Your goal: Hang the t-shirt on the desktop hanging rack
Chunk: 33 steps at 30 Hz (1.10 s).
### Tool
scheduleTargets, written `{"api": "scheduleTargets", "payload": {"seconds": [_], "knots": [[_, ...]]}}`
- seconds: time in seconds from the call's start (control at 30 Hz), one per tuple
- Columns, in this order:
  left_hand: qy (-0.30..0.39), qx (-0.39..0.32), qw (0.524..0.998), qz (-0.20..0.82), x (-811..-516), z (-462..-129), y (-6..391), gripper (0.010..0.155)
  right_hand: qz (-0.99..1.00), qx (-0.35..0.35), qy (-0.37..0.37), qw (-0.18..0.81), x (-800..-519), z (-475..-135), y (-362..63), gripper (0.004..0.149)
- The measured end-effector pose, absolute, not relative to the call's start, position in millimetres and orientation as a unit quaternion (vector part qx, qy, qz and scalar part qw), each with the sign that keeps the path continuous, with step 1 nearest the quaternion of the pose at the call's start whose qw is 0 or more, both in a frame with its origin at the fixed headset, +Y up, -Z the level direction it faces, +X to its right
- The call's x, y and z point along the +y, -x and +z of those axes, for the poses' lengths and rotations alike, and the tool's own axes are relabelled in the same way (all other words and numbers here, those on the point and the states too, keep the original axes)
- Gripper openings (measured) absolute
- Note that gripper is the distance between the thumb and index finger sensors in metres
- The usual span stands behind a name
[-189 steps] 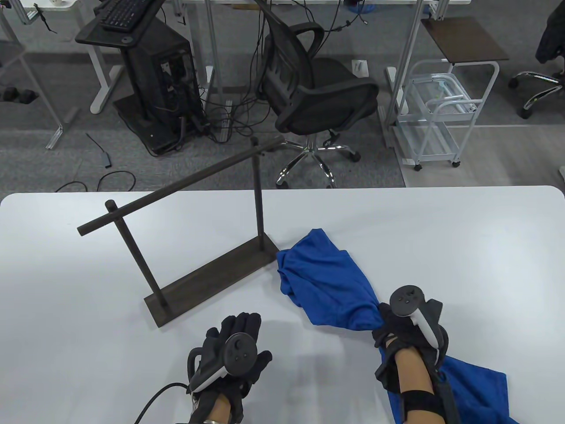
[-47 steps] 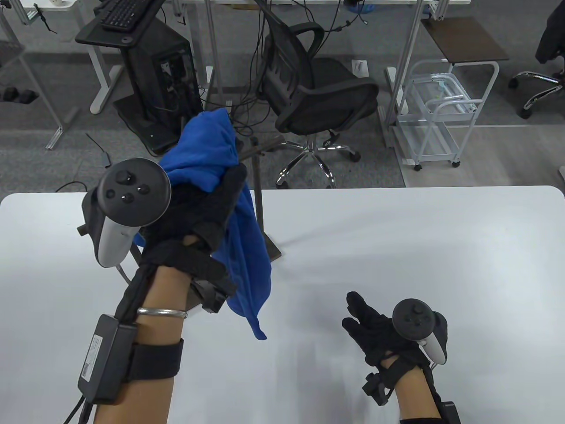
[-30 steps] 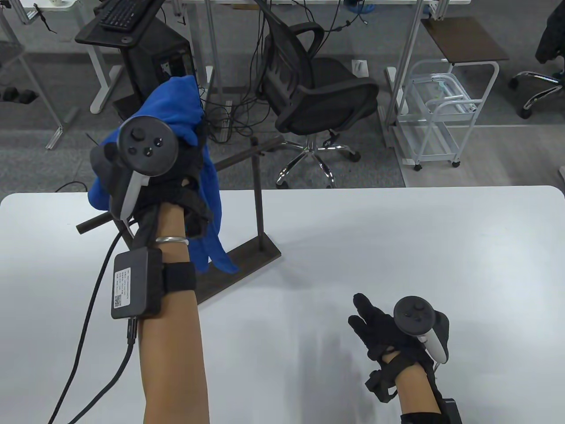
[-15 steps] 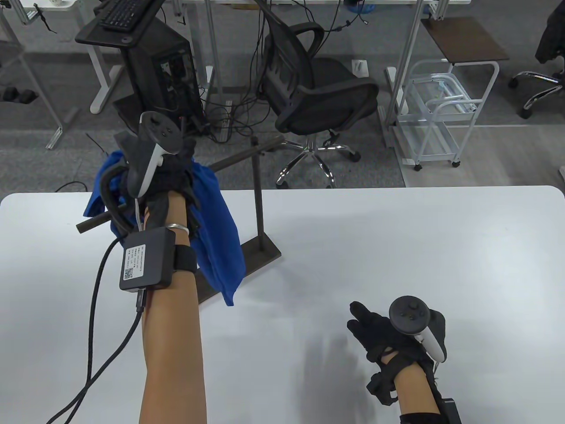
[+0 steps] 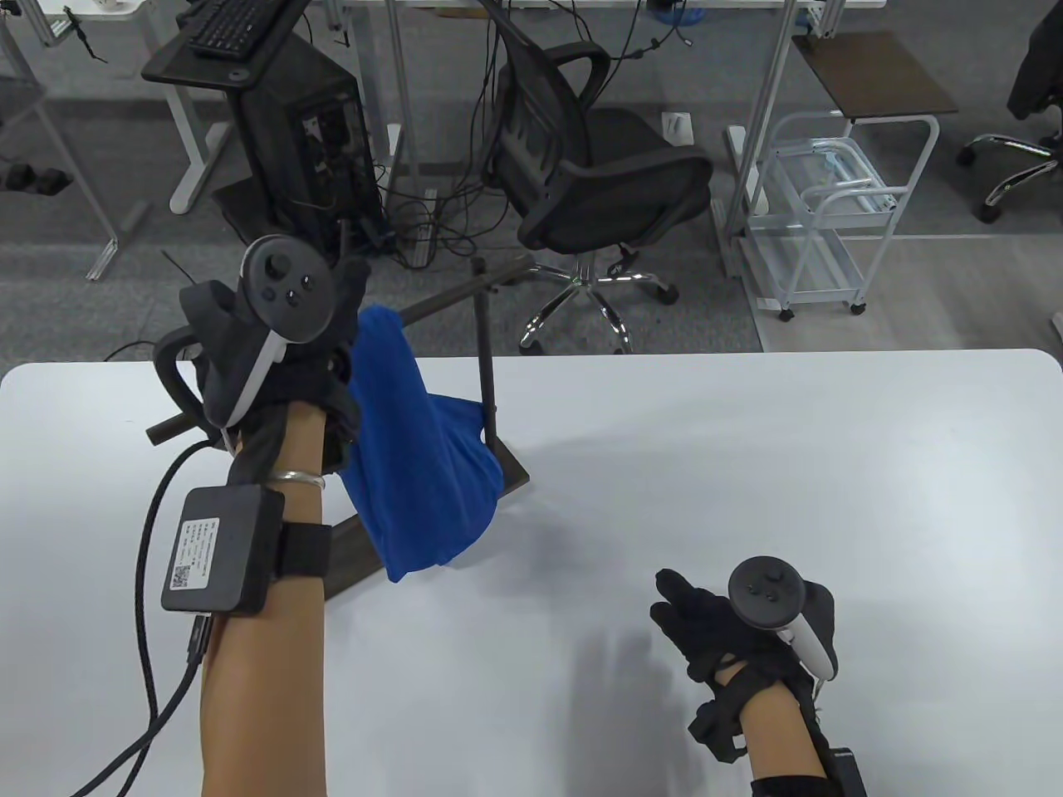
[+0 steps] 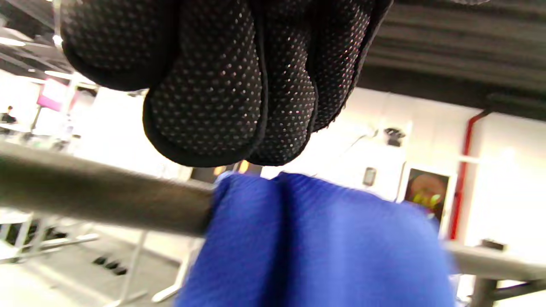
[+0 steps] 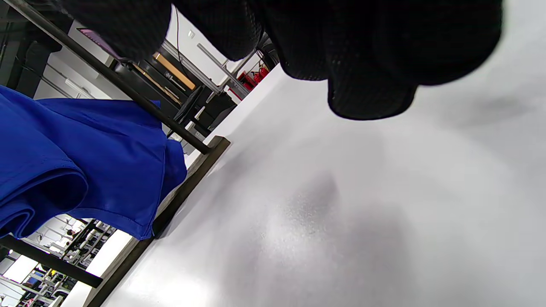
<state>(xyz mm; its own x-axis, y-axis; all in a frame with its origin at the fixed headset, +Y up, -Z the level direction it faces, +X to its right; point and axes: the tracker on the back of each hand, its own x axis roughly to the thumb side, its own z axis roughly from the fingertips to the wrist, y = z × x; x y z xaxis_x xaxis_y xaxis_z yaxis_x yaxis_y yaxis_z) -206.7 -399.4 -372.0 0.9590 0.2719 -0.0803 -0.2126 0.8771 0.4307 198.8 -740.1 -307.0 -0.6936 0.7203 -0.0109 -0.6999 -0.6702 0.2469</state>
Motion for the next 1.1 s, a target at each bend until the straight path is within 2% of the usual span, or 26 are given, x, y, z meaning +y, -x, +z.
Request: {"api": "scheduleTargets", "payload": {"seconds": [0.23, 0.37, 0.53, 0.67, 0.93, 1.1], "knots": [[-0.293, 0.005, 0.949, 0.116, -387, -331, 188, 0.078, 0.911, 0.102, -0.053, 0.395, -737, -306, -197, 0.063], [-0.335, -0.044, 0.936, 0.097, -400, -317, 178, 0.079, 0.914, 0.100, -0.069, 0.386, -735, -305, -189, 0.063], [-0.338, -0.096, 0.931, 0.097, -413, -301, 164, 0.075, 0.916, 0.099, -0.086, 0.380, -734, -304, -180, 0.063], [-0.320, -0.127, 0.927, 0.150, -439, -289, 156, 0.076, 0.917, 0.103, -0.093, 0.373, -734, -304, -176, 0.063], [-0.284, -0.114, 0.929, 0.209, -500, -284, 161, 0.078, 0.918, 0.094, -0.111, 0.368, -729, -302, -168, 0.064], [-0.237, -0.119, 0.932, 0.249, -548, -283, 163, 0.080, 0.920, 0.083, -0.124, 0.362, -727, -301, -162, 0.064]]}}
